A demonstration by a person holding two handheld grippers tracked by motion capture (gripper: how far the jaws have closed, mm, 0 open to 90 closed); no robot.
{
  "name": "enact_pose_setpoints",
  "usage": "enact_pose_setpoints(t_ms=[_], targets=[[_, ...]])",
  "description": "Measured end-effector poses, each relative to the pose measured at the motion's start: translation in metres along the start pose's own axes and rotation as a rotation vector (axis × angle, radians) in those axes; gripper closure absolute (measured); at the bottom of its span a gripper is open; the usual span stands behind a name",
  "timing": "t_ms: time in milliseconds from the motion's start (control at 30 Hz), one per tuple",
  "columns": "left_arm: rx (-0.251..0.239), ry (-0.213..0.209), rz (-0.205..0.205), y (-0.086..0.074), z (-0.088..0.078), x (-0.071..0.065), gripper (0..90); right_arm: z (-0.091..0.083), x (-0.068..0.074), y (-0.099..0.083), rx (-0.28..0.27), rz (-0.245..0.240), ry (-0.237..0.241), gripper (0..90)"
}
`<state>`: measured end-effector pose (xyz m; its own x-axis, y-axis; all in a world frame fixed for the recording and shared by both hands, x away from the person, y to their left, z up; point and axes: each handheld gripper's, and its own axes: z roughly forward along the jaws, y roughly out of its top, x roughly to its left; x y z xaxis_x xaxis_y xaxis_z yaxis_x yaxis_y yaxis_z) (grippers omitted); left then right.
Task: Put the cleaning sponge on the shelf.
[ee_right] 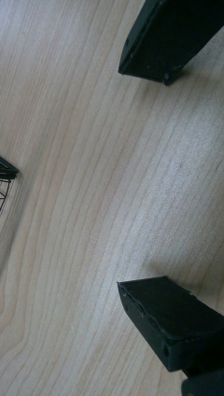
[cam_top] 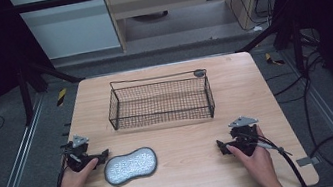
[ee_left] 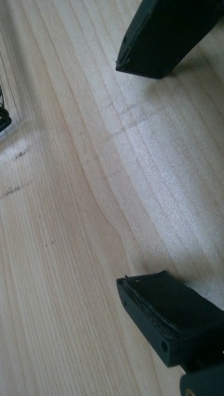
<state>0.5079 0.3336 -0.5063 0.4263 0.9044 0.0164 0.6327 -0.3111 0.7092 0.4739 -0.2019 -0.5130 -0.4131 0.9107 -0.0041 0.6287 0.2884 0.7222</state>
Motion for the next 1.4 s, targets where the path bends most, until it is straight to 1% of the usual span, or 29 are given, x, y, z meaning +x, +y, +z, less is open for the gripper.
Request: enact_pose_setpoints(t_ms=[67, 100, 133, 167, 200, 233, 267, 333, 367, 400, 433, 467, 533, 567, 600, 733, 800, 867, 900, 967, 1033, 1067, 1167, 1300, 1400], targets=[[-0.007, -0.008, 0.011, 0.002, -0.003, -0.001, 3.6, 0.0, 0.0, 0.0, 0.0, 0.0, 0.0, 0.3], [-0.013, -0.011, 0.032, 0.003, -0.005, -0.002, 2.9, 0.0, 0.0, 0.0, 0.0, 0.001, 0.001, 0.4], [-0.008, -0.019, 0.057, 0.005, -0.008, -0.002, 2.5, 0.0, 0.0, 0.0, 0.0, 0.0, 0.0, 0.4], [-0.008, -0.019, 0.057, 0.005, -0.008, -0.002, 2.6, 0.0, 0.0, 0.0, 0.0, 0.0, 0.002, 0.4], [-0.017, -0.048, 0.049, 0.01, -0.013, -0.003, 2.8, -0.001, 0.0, 0.0, 0.0, 0.001, 0.004, 0.4], [-0.007, -0.062, 0.056, 0.013, -0.017, -0.003, 3.0, -0.001, 0.0, -0.001, 0.0, 0.0, 0.004, 0.4], [-0.004, -0.069, 0.072, 0.016, -0.02, -0.003, 3.1, -0.001, 0.0, -0.001, 0.0, -0.002, 0.003, 0.4], [0.017, -0.065, 0.104, 0.022, -0.025, -0.004, 3.8, -0.001, 0.0, -0.001, 0.0, -0.006, 0.003, 0.4], [0.028, -0.064, 0.113, 0.025, -0.027, -0.004, 3.9, -0.001, 0.0, -0.001, 0.0, -0.005, 0.002, 0.4], [0.028, -0.064, 0.113, 0.025, -0.027, -0.004, 4.0, -0.001, 0.0, -0.001, 0.0, -0.006, 0.003, 0.4], [0.049, -0.061, 0.136, 0.031, -0.03, -0.005, 4.1, -0.001, 0.0, -0.001, 0.0, -0.005, 0.003, 0.3], [0.059, -0.059, 0.134, 0.034, -0.032, -0.006, 4.2, -0.001, 0.0, -0.001, 0.0, -0.005, 0.002, 0.3], [0.071, -0.069, 0.13, 0.038, -0.034, -0.009, 4.7, -0.001, 0.001, -0.001, 0.001, 0.007, -0.005, 0.4], [0.071, -0.069, 0.13, 0.038, -0.034, -0.009, 4.8, -0.001, 0.002, -0.001, 0.001, 0.01, -0.01, 0.4], [0.099, -0.074, 0.169, 0.043, -0.038, -0.014, 5.2, -0.001, 0.002, -0.001, 0.001, 0.014, -0.011, 0.4], [0.123, -0.098, 0.26, 0.053, -0.047, -0.026, 5.2, -0.002, 0.002, -0.002, 0.001, 0.01, -0.011, 0.4], [0.138, -0.119, 0.313, 0.057, -0.051, -0.032, 4.6, -0.002, 0.002, -0.002, 0.0, 0.008, -0.008, 0.4], [0.152, -0.134, 0.357, 0.06, -0.054, -0.036, 4.0, -0.003, 0.002, -0.003, 0.0, 0.007, -0.005, 0.4], [0.158, -0.146, 0.386, 0.062, -0.056, -0.039, 3.7, -0.003, 0.002, -0.003, 0.0, 0.008, -0.004, 0.4], [0.17, -0.178, 0.415, 0.064, -0.057, -0.041, 3.7, -0.003, 0.002, -0.003, 0.0, 0.006, -0.006, 0.4], [0.186, -0.191, 0.451, 0.066, -0.057, -0.044, 3.5, -0.003, 0.002, -0.003, -0.001, 0.006, -0.005, 0.4], [0.186, -0.191, 0.451, 0.066, -0.057, -0.044, 3.5, -0.003, 0.002, -0.003, -0.001, 0.006, -0.005, 0.4], [0.203, -0.207, 0.489, 0.068, -0.057, -0.049, 3.6, -0.003, 0.002, -0.003, -0.002, 0.003, -0.006, 0.4], [0.214, -0.248, 0.532, 0.073, -0.057, -0.055, 3.8, -0.003, 0.002, -0.003, -0.001, 0.003, -0.006, 0.4], [0.232, -0.265, 0.568, 0.076, -0.053, -0.06, 3.9, -0.003, 0.002, -0.003, 0.0, 0.001, -0.005, 0.4]])
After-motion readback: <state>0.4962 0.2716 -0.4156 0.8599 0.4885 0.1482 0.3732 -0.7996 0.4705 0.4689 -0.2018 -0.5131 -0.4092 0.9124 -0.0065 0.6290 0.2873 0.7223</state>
